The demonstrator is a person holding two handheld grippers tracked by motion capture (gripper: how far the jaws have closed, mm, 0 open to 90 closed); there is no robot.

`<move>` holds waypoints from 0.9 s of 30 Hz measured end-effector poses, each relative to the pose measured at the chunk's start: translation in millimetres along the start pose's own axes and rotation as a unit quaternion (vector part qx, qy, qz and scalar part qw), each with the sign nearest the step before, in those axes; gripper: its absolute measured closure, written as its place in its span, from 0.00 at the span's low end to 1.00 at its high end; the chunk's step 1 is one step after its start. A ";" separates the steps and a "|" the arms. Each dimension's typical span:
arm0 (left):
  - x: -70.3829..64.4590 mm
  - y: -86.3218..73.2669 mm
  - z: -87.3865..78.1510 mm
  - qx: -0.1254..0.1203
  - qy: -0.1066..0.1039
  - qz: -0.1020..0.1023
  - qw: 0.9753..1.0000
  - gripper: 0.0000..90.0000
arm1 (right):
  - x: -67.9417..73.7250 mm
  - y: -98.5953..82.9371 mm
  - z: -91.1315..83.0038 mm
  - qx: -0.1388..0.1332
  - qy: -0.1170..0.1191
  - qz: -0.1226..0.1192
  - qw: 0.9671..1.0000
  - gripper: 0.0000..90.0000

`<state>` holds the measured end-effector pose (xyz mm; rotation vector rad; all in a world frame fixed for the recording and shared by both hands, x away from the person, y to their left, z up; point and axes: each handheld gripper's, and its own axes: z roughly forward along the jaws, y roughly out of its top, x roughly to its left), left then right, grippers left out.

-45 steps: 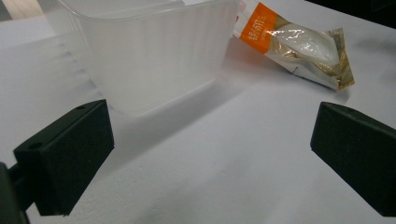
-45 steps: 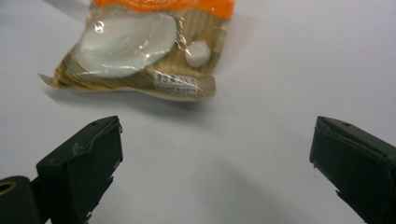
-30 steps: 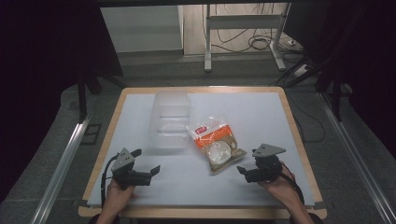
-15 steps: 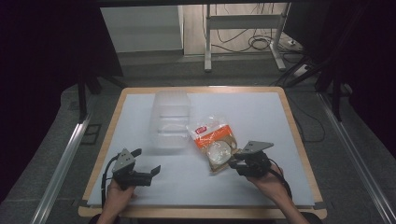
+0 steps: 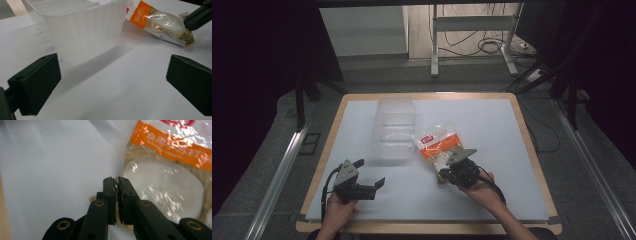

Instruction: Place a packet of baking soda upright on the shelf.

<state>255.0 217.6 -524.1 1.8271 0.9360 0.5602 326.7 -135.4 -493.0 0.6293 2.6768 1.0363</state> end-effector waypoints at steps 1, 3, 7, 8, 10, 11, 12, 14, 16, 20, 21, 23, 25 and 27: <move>0.1 0.0 -0.1 -0.001 0.000 -0.001 1.000 0.00 | 1.0 5.4 8.8 0.006 0.001 -0.005 1.000 0.93; 0.3 0.0 -0.4 0.000 0.000 -0.001 1.000 0.00 | 1.2 7.9 13.4 0.009 0.001 -0.008 1.000 0.93; 0.7 -0.2 -0.4 -0.001 -0.001 -0.002 1.000 0.00 | 1.1 18.2 29.6 0.015 0.004 -0.014 1.000 0.93; 0.5 -0.3 -0.3 -0.001 -0.001 -0.002 1.000 0.00 | 1.1 22.8 37.1 0.020 0.003 -0.016 1.000 0.93; 0.3 -0.2 -0.3 -0.001 -0.002 -0.001 1.000 0.00 | 0.4 26.4 44.5 0.028 -0.002 -0.019 0.999 0.93; 0.3 -0.2 -0.3 -0.001 -0.002 -0.001 1.000 0.00 | -0.2 27.4 47.8 0.032 -0.008 -0.023 0.999 0.93; 0.3 -0.3 -0.3 -0.001 -0.002 -0.001 1.000 0.00 | -0.7 28.1 50.8 0.037 -0.011 -0.022 0.999 0.94; 0.3 -0.3 -0.3 -0.001 -0.002 -0.001 1.000 0.00 | -1.7 28.3 53.3 0.038 -0.009 -0.021 0.999 0.95; 0.6 -0.5 0.0 0.000 -0.002 -0.001 1.000 0.00 | -1.8 28.9 55.1 0.041 -0.020 -0.029 0.999 0.97; 0.1 -0.3 0.1 0.001 -0.002 0.000 1.000 0.00 | -2.2 30.0 55.8 0.046 -0.033 -0.030 0.998 0.98; 0.0 -0.3 0.0 0.002 -0.002 0.000 1.000 0.00 | -3.3 30.1 56.4 0.046 -0.034 -0.029 0.998 0.98; 0.0 -0.3 0.1 0.002 -0.002 0.000 1.000 0.00 | -6.0 30.5 57.4 0.047 -0.041 -0.028 0.998 0.99; 0.3 -0.5 0.3 0.002 -0.002 0.000 1.000 0.00 | -9.2 31.0 58.2 0.047 -0.043 -0.019 0.998 0.99; 0.2 -0.5 0.3 0.002 -0.002 -0.001 1.000 0.00 | -11.7 32.1 59.3 0.050 -0.046 -0.016 0.998 0.99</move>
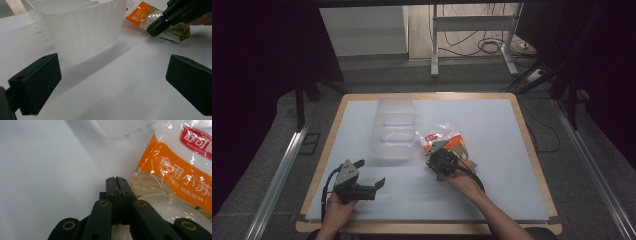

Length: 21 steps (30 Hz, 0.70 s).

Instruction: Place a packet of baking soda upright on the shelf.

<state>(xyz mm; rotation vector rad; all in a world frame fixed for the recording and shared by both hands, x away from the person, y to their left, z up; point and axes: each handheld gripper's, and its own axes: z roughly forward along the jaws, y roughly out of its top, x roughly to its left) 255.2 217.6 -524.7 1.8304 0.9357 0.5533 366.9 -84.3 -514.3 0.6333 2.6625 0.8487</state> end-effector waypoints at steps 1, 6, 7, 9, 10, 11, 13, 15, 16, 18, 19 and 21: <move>0.0 0.0 0.0 0.000 0.000 0.000 1.000 0.00 | -0.9 0.4 0.6 0.001 0.000 0.001 1.000 0.99; -0.5 0.1 0.2 0.001 0.000 0.001 1.000 0.00 | -4.3 2.4 2.5 0.005 -0.001 0.005 1.000 0.98; -0.4 0.0 0.2 0.002 0.000 0.001 1.000 0.00 | -5.1 2.9 3.2 0.006 -0.001 0.006 1.000 0.97; -0.4 0.0 0.3 0.001 0.000 0.000 1.000 0.00 | -6.7 6.2 5.3 0.006 0.007 0.013 1.000 0.93; -0.2 0.0 0.5 0.001 -0.001 0.001 1.000 0.00 | -6.7 6.2 5.3 0.006 0.007 0.013 1.000 0.93; -0.3 -0.1 0.7 0.001 -0.001 -0.001 1.000 0.00 | -6.9 8.2 6.6 0.007 0.008 0.011 1.000 0.91; -0.3 -0.1 0.6 0.004 0.001 0.002 1.000 0.00 | -8.1 16.6 11.9 0.013 0.005 0.002 1.000 0.92; -0.4 0.0 0.5 0.004 0.001 0.002 1.000 0.00 | -9.6 22.7 16.0 0.017 0.004 -0.001 1.000 0.94; -0.3 -0.1 0.5 0.003 0.001 0.001 1.000 0.00 | -10.5 25.5 17.7 0.020 0.001 -0.004 1.000 0.96; 0.1 -0.2 0.4 0.003 0.000 0.000 1.000 0.00 | -13.6 30.4 20.9 0.026 -0.002 -0.007 1.000 0.98; 0.1 -0.2 0.4 0.003 0.000 0.000 1.000 0.00 | -15.5 32.2 22.3 0.028 -0.002 -0.007 1.000 0.99; 0.3 -0.2 0.2 0.003 0.000 0.000 1.000 0.00 | -19.0 34.6 24.3 0.034 -0.010 -0.010 0.999 0.99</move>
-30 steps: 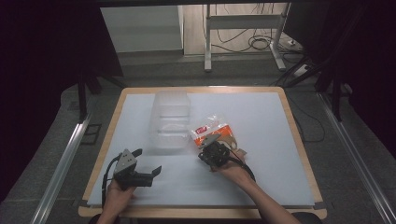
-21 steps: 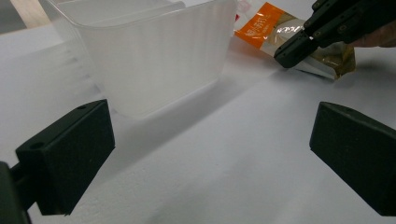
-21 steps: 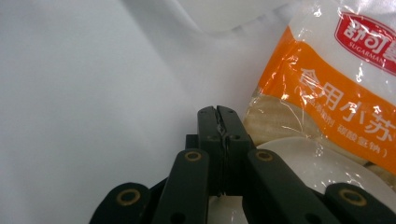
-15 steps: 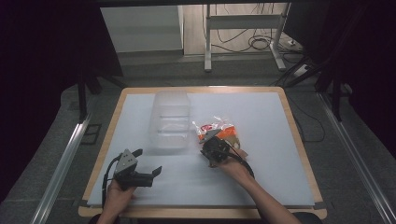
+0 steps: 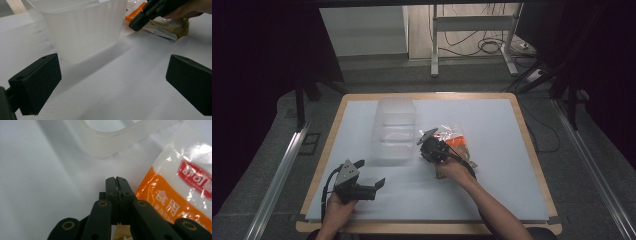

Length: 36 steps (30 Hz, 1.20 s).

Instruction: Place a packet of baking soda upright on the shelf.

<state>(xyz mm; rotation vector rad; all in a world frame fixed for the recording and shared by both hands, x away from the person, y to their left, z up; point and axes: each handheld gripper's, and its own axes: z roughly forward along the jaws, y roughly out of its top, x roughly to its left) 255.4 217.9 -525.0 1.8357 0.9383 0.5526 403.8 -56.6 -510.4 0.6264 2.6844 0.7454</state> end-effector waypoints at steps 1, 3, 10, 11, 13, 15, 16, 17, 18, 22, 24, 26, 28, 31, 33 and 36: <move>-0.4 0.1 -0.2 0.000 -0.001 0.000 1.000 0.00 | -1.4 0.6 1.0 0.006 -0.005 -0.001 1.000 0.99; -0.5 0.1 0.1 0.001 -0.001 0.001 1.000 0.00 | -5.4 0.2 3.1 0.008 -0.002 0.004 1.000 0.99; -0.6 0.1 0.1 0.001 0.000 0.001 1.000 0.00 | -14.3 -3.6 4.9 0.021 -0.021 0.010 1.000 0.99; -0.6 0.1 0.2 0.002 0.000 0.001 1.000 0.00 | -16.6 -4.5 4.5 0.022 -0.024 0.013 0.999 0.99; -0.7 0.1 0.3 0.002 0.000 0.002 1.000 0.00 | -21.9 -6.7 3.2 0.023 -0.025 0.020 0.999 0.99; -0.7 0.1 0.4 0.002 0.000 0.002 1.000 0.00 | -27.7 -9.4 2.0 0.025 -0.032 0.022 0.999 0.99; -0.7 0.1 0.5 0.002 0.000 0.002 1.000 0.00 | -30.5 -10.9 1.3 0.026 -0.033 0.027 0.999 0.99; -0.7 0.1 0.5 0.002 0.000 0.002 1.000 0.00 | -30.5 -10.9 1.3 0.026 -0.033 0.027 0.999 0.99; -0.7 0.1 0.4 0.002 0.000 0.002 1.000 0.00 | -36.3 -13.9 -0.2 0.028 -0.036 0.036 0.998 0.99; -0.8 0.2 0.5 0.003 0.001 0.003 1.000 0.00 | -46.0 -20.4 -3.9 0.032 -0.044 0.046 0.997 0.99; -1.0 0.2 0.6 0.003 0.001 0.003 1.000 0.00 | -49.7 -23.8 -6.0 0.034 -0.047 0.049 0.997 0.99; -1.0 0.2 0.6 0.003 0.001 0.003 1.000 0.00 | -53.5 -27.7 -8.3 0.035 -0.048 0.055 0.997 0.99; -1.0 0.2 0.6 0.003 0.001 0.003 1.000 0.00 | -57.7 -31.9 -10.3 0.035 -0.052 0.060 0.996 0.99; -1.1 0.3 0.6 0.003 0.001 0.003 1.000 0.00 | -64.6 -39.1 -14.3 0.035 -0.053 0.070 0.995 0.99; -1.2 0.3 0.8 0.004 0.001 0.003 1.000 0.00 | -69.4 -44.1 -17.4 0.038 -0.057 0.075 0.995 0.99; -1.2 0.3 0.8 0.004 0.002 0.003 1.000 0.00 | -75.8 -52.2 -22.5 0.039 -0.060 0.091 0.993 0.99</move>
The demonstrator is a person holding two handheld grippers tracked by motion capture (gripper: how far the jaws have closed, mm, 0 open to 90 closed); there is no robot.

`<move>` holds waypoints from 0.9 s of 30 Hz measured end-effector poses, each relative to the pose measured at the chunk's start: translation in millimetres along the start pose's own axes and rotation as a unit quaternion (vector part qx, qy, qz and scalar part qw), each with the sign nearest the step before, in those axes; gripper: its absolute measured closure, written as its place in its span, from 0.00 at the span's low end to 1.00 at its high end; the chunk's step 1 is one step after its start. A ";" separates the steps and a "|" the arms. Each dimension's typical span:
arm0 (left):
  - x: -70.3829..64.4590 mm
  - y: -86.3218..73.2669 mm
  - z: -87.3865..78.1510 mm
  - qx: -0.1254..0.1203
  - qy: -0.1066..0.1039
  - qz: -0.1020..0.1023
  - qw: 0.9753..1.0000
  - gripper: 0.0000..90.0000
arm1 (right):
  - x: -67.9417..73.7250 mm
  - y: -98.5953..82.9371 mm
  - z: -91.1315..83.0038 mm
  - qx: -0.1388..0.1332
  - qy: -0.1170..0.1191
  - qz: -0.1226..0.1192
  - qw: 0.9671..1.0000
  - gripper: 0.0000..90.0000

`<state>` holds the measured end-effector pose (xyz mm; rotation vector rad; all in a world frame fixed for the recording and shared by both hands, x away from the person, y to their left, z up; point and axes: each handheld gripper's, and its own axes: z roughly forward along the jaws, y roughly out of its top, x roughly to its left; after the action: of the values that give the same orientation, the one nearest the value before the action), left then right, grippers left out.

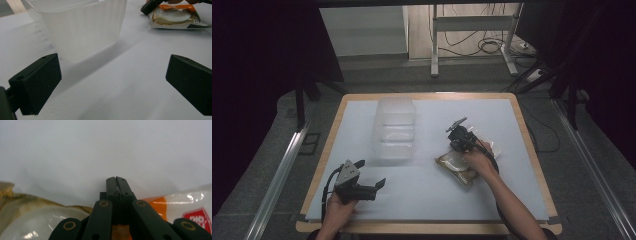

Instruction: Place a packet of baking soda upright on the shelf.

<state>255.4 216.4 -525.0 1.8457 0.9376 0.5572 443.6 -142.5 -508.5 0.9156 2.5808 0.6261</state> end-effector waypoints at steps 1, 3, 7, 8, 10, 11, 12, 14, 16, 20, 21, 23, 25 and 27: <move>0.0 0.0 0.0 0.000 0.000 0.000 1.000 0.00 | 0.0 0.0 0.0 0.000 0.000 0.000 1.000 0.99; 0.0 0.0 0.0 0.000 0.000 -0.001 1.000 0.00 | -8.0 -8.0 -3.7 -0.001 0.001 0.012 1.000 0.99; -0.2 0.0 0.1 0.000 0.000 0.000 1.000 0.00 | -13.3 -16.6 -8.2 -0.003 0.002 0.022 1.000 0.99; -0.4 0.1 0.1 0.000 -0.001 0.000 1.000 0.00 | -14.6 -19.4 -9.8 -0.004 0.002 0.023 1.000 0.99; -0.5 0.1 0.2 0.001 -0.001 0.000 1.000 0.00 | -16.8 -29.1 -15.0 -0.007 0.001 0.030 1.000 0.99; -0.5 0.1 0.2 0.001 -0.001 0.000 1.000 0.00 | -17.2 -32.4 -17.1 -0.008 0.001 0.033 0.999 0.99; -0.5 0.1 0.2 0.001 -0.001 0.000 1.000 0.00 | -17.9 -35.7 -18.9 -0.009 -0.002 0.031 0.999 0.99; -0.6 0.1 0.3 0.001 -0.001 0.000 1.000 0.00 | -19.4 -42.8 -23.2 -0.010 -0.002 0.033 0.999 0.99; -0.7 0.2 0.3 0.001 -0.001 0.000 1.000 0.00 | -20.4 -50.0 -27.9 -0.009 -0.001 0.040 0.999 0.99; -1.2 0.3 0.6 0.002 -0.001 0.002 1.000 0.00 | -22.6 -63.8 -36.0 -0.012 0.001 0.053 0.999 0.99; -1.3 0.3 0.7 0.002 -0.003 0.002 1.000 0.00 | -23.8 -66.0 -36.9 -0.015 0.002 0.057 0.998 0.99; -1.3 0.3 0.8 0.002 -0.003 0.002 1.000 0.00 | -24.9 -67.2 -37.5 -0.016 0.003 0.061 0.998 0.97; -1.3 0.4 0.5 0.001 -0.001 0.002 1.000 0.00 | -25.4 -67.5 -41.0 -0.026 -0.003 0.053 0.998 0.93; -1.1 0.4 0.4 0.001 -0.001 0.001 1.000 0.00 | -24.4 -67.5 -47.4 -0.036 -0.004 0.051 0.998 0.88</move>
<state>255.2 215.2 -524.9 1.8486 0.9356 0.5557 406.3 -219.4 -498.5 1.0296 2.5002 0.7372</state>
